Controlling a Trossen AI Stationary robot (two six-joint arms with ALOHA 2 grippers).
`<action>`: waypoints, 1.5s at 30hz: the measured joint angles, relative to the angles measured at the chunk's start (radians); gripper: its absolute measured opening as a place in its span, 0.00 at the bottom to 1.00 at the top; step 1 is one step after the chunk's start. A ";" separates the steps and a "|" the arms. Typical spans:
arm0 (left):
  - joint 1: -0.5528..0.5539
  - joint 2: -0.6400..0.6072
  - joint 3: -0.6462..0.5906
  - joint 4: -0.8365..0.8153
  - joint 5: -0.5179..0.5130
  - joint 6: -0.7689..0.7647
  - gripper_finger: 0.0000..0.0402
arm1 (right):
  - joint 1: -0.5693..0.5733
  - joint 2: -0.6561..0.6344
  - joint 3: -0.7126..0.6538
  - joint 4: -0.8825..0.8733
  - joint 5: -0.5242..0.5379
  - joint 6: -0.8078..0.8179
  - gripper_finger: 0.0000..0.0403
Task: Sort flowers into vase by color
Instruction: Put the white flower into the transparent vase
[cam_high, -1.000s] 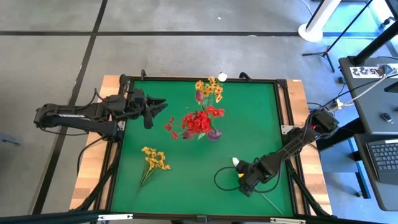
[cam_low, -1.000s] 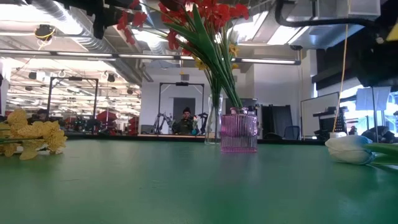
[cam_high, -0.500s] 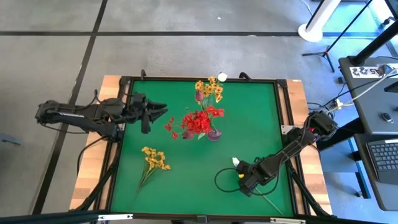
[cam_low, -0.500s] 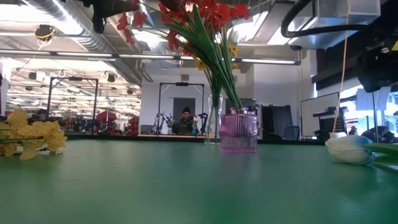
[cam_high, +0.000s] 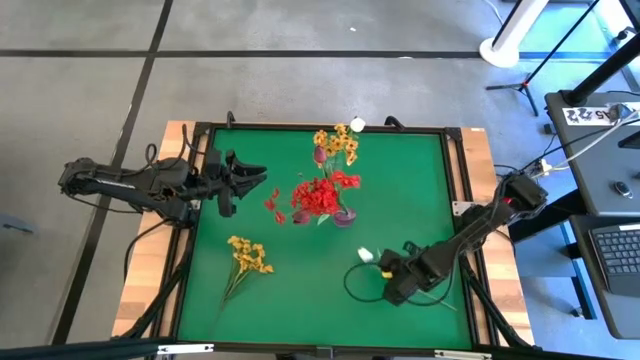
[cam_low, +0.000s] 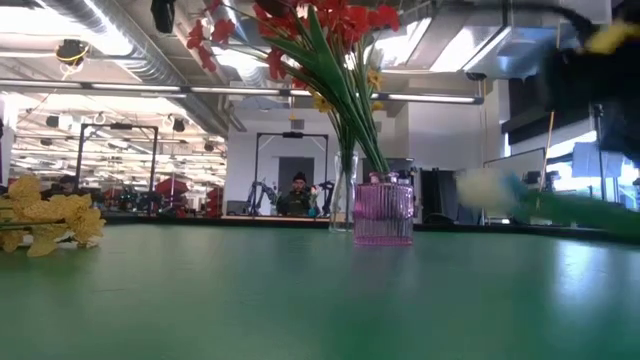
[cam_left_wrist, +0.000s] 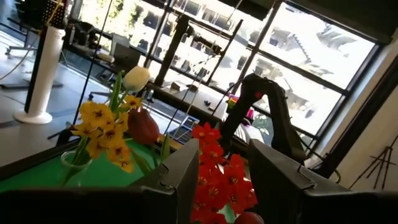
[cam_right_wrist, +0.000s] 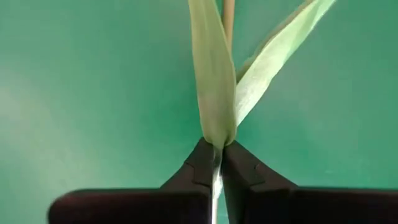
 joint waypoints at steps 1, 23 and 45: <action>0.000 0.000 0.000 0.002 0.000 0.000 0.33 | 0.001 -0.021 0.000 -0.006 0.018 -0.005 0.02; 0.000 0.000 0.000 0.003 -0.015 0.002 0.33 | 0.089 -0.491 0.003 0.372 0.528 -0.731 0.02; 0.002 0.013 0.000 -0.026 -0.107 0.113 0.33 | -0.380 -0.700 0.004 0.873 0.384 -1.486 0.01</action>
